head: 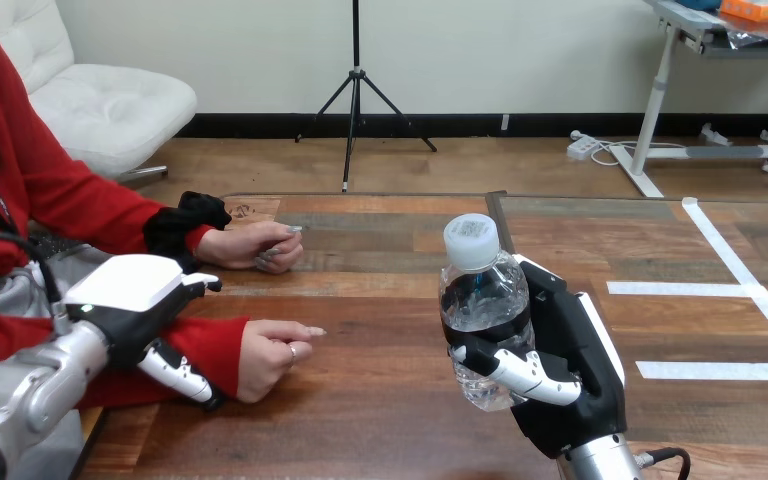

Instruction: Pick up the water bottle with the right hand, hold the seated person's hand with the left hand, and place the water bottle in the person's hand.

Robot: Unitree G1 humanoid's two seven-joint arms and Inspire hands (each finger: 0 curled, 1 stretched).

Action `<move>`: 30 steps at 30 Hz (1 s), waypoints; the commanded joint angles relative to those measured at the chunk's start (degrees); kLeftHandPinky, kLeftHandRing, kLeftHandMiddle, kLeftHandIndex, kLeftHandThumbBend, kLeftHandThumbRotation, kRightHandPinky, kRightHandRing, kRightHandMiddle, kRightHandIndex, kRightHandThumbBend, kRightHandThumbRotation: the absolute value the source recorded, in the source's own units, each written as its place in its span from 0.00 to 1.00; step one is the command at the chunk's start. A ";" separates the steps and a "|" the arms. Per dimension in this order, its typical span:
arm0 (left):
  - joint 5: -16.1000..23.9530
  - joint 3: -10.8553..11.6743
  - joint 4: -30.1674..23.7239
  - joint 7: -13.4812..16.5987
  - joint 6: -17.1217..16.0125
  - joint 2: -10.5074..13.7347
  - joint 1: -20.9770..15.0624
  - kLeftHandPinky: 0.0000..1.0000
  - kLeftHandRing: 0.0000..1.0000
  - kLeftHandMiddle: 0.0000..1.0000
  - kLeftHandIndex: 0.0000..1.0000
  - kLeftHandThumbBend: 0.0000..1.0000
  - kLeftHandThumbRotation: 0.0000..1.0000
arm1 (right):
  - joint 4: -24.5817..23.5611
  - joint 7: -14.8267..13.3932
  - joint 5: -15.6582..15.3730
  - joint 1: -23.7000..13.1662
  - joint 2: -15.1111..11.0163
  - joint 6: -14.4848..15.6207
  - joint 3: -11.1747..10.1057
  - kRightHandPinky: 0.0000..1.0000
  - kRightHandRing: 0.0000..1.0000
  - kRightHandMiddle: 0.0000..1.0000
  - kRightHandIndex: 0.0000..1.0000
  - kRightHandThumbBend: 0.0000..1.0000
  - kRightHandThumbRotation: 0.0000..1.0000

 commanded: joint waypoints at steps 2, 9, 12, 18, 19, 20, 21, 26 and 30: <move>1.32 -2.92 0.78 -0.87 1.87 -2.77 -2.27 0.75 0.79 0.83 0.86 1.00 0.38 | -4.28 0.46 0.48 -1.61 0.98 -1.80 -0.08 0.11 0.16 0.26 0.44 0.90 0.01; 0.04 -3.15 -0.79 -2.36 1.52 -3.07 -2.38 0.67 0.72 0.76 0.79 0.99 0.27 | -5.27 0.20 1.37 -1.19 1.14 -0.19 -0.03 0.10 0.16 0.26 0.44 0.91 0.01; -0.42 -3.04 -1.77 -3.01 0.86 -2.95 -2.29 0.65 0.70 0.74 0.77 0.98 0.24 | -5.19 0.03 0.84 -1.19 1.18 -0.84 -0.02 0.10 0.16 0.26 0.44 0.91 0.00; -0.77 -3.06 -2.43 -3.66 0.58 -3.01 -2.12 0.62 0.67 0.69 0.70 0.97 0.16 | -5.62 0.19 1.05 -1.06 1.35 -0.56 0.11 0.11 0.17 0.27 0.44 0.91 0.00; -0.82 -3.05 -2.49 -3.82 0.57 -3.01 -2.13 0.62 0.66 0.69 0.70 0.97 0.15 | -5.64 0.22 1.08 -1.06 1.36 -0.53 0.13 0.11 0.17 0.27 0.44 0.91 0.00; -0.84 -3.10 -2.56 -3.99 0.55 -3.03 -2.13 0.61 0.66 0.69 0.69 0.97 0.14 | -5.58 0.43 1.25 -1.10 1.38 -0.51 0.13 0.11 0.17 0.27 0.44 0.91 0.00; -0.85 -3.14 -2.59 -4.08 0.54 -3.04 -2.15 0.60 0.65 0.68 0.68 0.97 0.14 | -5.52 0.56 1.35 -1.14 1.39 -0.50 0.12 0.11 0.17 0.27 0.44 0.90 0.00; -1.15 -3.18 -3.57 -5.20 0.14 -2.79 -2.05 0.57 0.61 0.64 0.65 0.96 0.10 | -5.26 0.76 1.39 -1.27 1.49 -0.77 0.14 0.11 0.18 0.27 0.45 0.90 0.00; -0.88 -3.50 -3.81 -5.70 0.06 -2.62 -2.06 0.53 0.58 0.61 0.61 0.94 0.08 | -5.05 1.03 1.55 -1.43 1.63 -0.92 0.12 0.11 0.18 0.27 0.45 0.90 0.00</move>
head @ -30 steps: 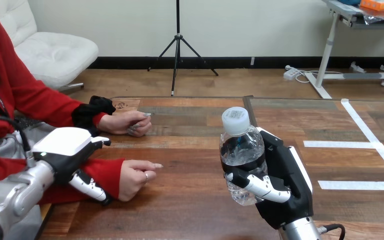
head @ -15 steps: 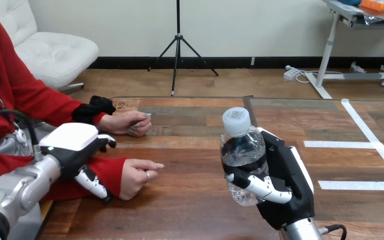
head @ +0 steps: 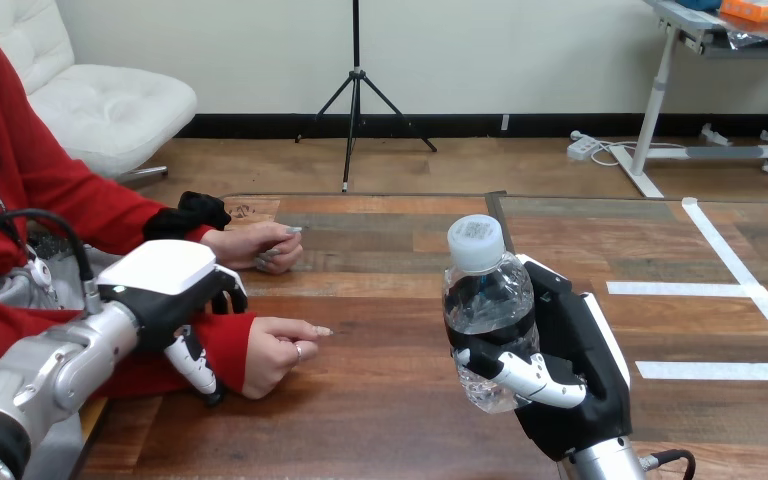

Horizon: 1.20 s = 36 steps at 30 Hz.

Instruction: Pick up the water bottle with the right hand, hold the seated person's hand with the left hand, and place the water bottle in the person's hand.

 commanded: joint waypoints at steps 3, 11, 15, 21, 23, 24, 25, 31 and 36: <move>1.24 -2.40 -0.85 -1.02 0.07 -0.94 -0.04 0.52 0.56 0.60 0.60 0.93 0.07 | -2.99 0.95 1.65 -2.73 1.71 -1.17 0.08 0.11 0.17 0.27 0.45 0.90 0.00; 0.63 -2.02 -1.70 -2.38 0.00 -0.59 0.27 0.49 0.52 0.56 0.57 0.92 0.03 | -3.05 0.73 1.61 -2.83 1.77 -1.15 0.13 0.11 0.17 0.27 0.45 0.90 0.01; 0.14 -1.72 -2.21 -3.01 -0.28 -0.42 0.49 0.47 0.50 0.54 0.54 0.92 0.01 | -3.27 0.20 1.26 -2.75 1.85 -1.15 0.16 0.11 0.17 0.27 0.44 0.91 0.01; -0.50 -1.40 -2.43 -3.67 -0.81 -0.12 0.82 0.45 0.48 0.52 0.52 0.92 0.00 | -3.36 0.42 1.64 -2.85 1.85 -1.03 0.15 0.11 0.17 0.27 0.44 0.91 0.01; -0.70 -1.31 -2.75 -4.26 -0.62 -0.03 0.93 0.43 0.47 0.52 0.52 0.91 0.00 | -3.31 0.40 1.61 -2.94 1.90 -1.15 0.14 0.11 0.17 0.27 0.44 0.91 0.01; -0.79 -1.26 -2.96 -4.49 -0.57 0.04 1.01 0.42 0.46 0.51 0.51 0.91 0.00 | -3.28 0.36 1.53 -2.97 1.91 -1.25 0.13 0.11 0.17 0.27 0.44 0.91 0.01; -0.86 -1.23 -3.12 -4.66 -0.53 0.09 1.06 0.41 0.46 0.51 0.51 0.91 0.00 | -3.27 0.33 1.48 -3.00 1.92 -1.31 0.13 0.11 0.17 0.26 0.44 0.91 0.01; -1.23 -0.87 -4.89 -5.85 -0.51 0.77 1.77 0.38 0.45 0.50 0.50 0.91 0.00 | -3.48 0.38 1.70 -3.07 1.81 -0.89 0.13 0.11 0.17 0.26 0.44 0.91 0.02; -1.61 -0.51 -5.97 -6.78 -0.35 1.18 2.41 0.36 0.43 0.50 0.49 0.91 0.00 | -3.87 -0.07 1.49 -3.01 1.83 -0.75 0.18 0.11 0.16 0.26 0.44 0.91 0.02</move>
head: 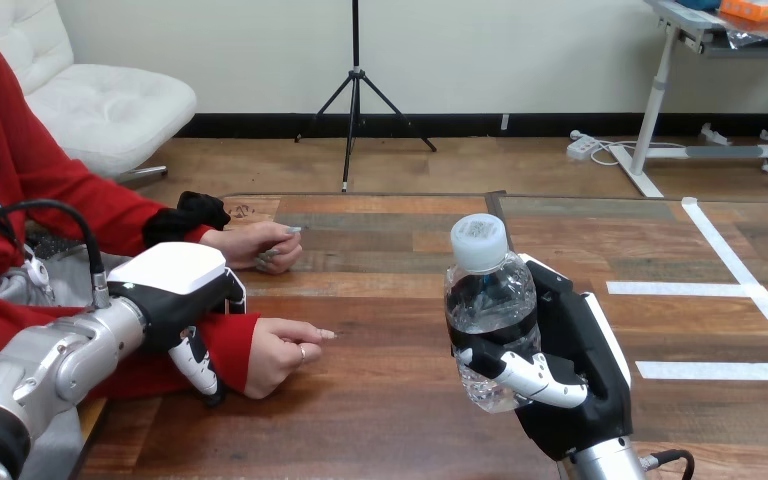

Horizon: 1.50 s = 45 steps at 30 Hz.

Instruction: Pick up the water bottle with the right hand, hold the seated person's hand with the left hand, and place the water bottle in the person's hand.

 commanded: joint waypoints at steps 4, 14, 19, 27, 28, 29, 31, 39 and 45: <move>-0.61 -0.39 -2.14 -0.54 -0.41 0.54 2.38 0.34 0.41 0.48 0.48 0.92 0.00 | -4.05 -0.36 0.79 -3.06 1.62 -0.68 0.19 0.11 0.16 0.26 0.44 0.91 0.02; -2.97 0.62 -4.36 -4.24 -0.89 1.79 3.58 0.28 0.37 0.44 0.46 0.92 0.00 | -4.14 -0.54 0.08 -3.31 0.98 -1.14 0.01 0.11 0.16 0.26 0.44 0.90 0.03; -3.97 0.98 -5.65 -5.42 -1.01 2.40 4.28 0.27 0.35 0.43 0.46 0.91 0.00 | -4.40 -1.28 -0.49 -3.32 0.89 -1.04 -0.06 0.11 0.16 0.27 0.43 0.91 0.04; -6.05 2.02 -8.43 -8.01 -1.13 3.35 5.64 0.25 0.32 0.39 0.44 0.91 0.00 | -3.81 -1.07 0.09 -3.97 0.99 -0.50 -0.08 0.11 0.16 0.27 0.43 0.91 0.04; -6.14 2.17 -8.83 -8.29 -1.01 3.41 5.80 0.25 0.32 0.39 0.43 0.91 0.00 | -3.72 -0.99 0.20 -4.05 0.99 -0.44 -0.09 0.11 0.16 0.27 0.43 0.90 0.03; -6.45 2.47 -9.34 -8.36 -1.35 3.58 6.10 0.24 0.31 0.39 0.43 0.91 0.00 | -3.44 -0.96 0.25 -4.26 1.09 -0.40 -0.07 0.11 0.16 0.27 0.43 0.90 0.03; -6.80 2.85 -9.96 -8.46 -1.71 3.74 6.47 0.24 0.31 0.38 0.43 0.91 0.00 | -3.10 -0.93 0.29 -4.51 1.17 -0.38 -0.09 0.11 0.16 0.26 0.43 0.90 0.03; -8.41 4.45 -13.58 -9.45 -1.46 4.53 8.30 0.22 0.29 0.37 0.41 0.92 0.00 | -1.83 -2.61 -0.34 -5.47 1.75 1.57 0.07 0.10 0.16 0.26 0.42 0.92 0.03; -9.45 5.88 -17.01 -10.57 -1.46 5.15 9.68 0.23 0.30 0.37 0.41 0.92 0.00 | -0.04 -3.20 -2.68 -6.59 1.26 1.03 0.51 0.11 0.16 0.26 0.42 0.92 0.03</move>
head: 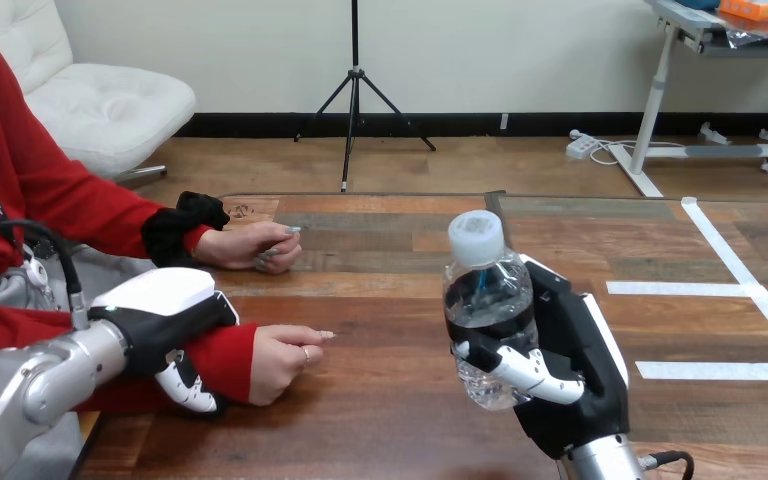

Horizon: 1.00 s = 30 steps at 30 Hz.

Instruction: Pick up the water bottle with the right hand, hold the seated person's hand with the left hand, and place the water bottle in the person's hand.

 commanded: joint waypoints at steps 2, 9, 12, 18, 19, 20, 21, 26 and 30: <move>-2.12 1.76 -6.15 -1.42 -0.78 0.99 1.30 0.23 0.30 0.37 0.41 0.92 0.00 | 0.98 -0.28 -1.93 -6.70 1.20 -1.49 0.55 0.12 0.17 0.26 0.42 0.91 0.04; -3.48 3.30 -10.66 -2.89 0.39 1.58 3.10 0.23 0.30 0.37 0.40 0.92 0.00 | 3.89 -0.88 -3.86 -8.28 1.72 -2.63 0.32 0.14 0.19 0.29 0.42 0.88 0.01; -3.98 4.13 -12.75 -3.64 0.96 1.74 3.94 0.23 0.30 0.37 0.40 0.92 0.00 | 5.01 -1.31 -4.58 -8.92 2.01 -2.72 0.29 0.15 0.19 0.29 0.41 0.88 0.01; -4.99 5.73 -17.01 -4.74 2.17 1.91 5.59 0.23 0.30 0.37 0.40 0.92 0.00 | 7.64 -1.84 -5.82 -10.43 2.40 -3.25 0.36 0.16 0.20 0.30 0.41 0.88 0.00; -5.10 5.88 -17.46 -4.85 2.27 1.93 5.77 0.23 0.30 0.37 0.40 0.92 0.00 | 7.96 -1.91 -5.95 -10.61 2.41 -3.35 0.37 0.16 0.20 0.30 0.41 0.88 0.00; -5.55 6.24 -18.19 -4.89 1.89 2.00 6.05 0.23 0.30 0.37 0.40 0.92 0.00 | 8.55 -2.47 -6.51 -10.97 2.48 -3.28 0.49 0.16 0.20 0.30 0.41 0.88 0.00; -5.84 6.49 -18.67 -4.94 1.66 2.02 6.23 0.23 0.30 0.37 0.40 0.92 0.00 | 8.96 -2.86 -6.88 -11.23 2.52 -3.24 0.56 0.16 0.20 0.30 0.41 0.88 0.00; -6.30 7.54 -21.03 -5.68 2.38 1.92 7.06 0.23 0.30 0.37 0.40 0.92 0.00 | 10.66 -3.59 -7.63 -12.23 2.66 -2.99 0.71 0.15 0.19 0.29 0.40 0.89 0.00; -6.92 8.35 -22.65 -5.74 2.02 1.91 7.65 0.23 0.30 0.37 0.39 0.92 0.00 | 12.19 -4.70 -9.16 -13.06 2.63 -3.40 1.12 0.15 0.19 0.29 0.40 0.89 0.00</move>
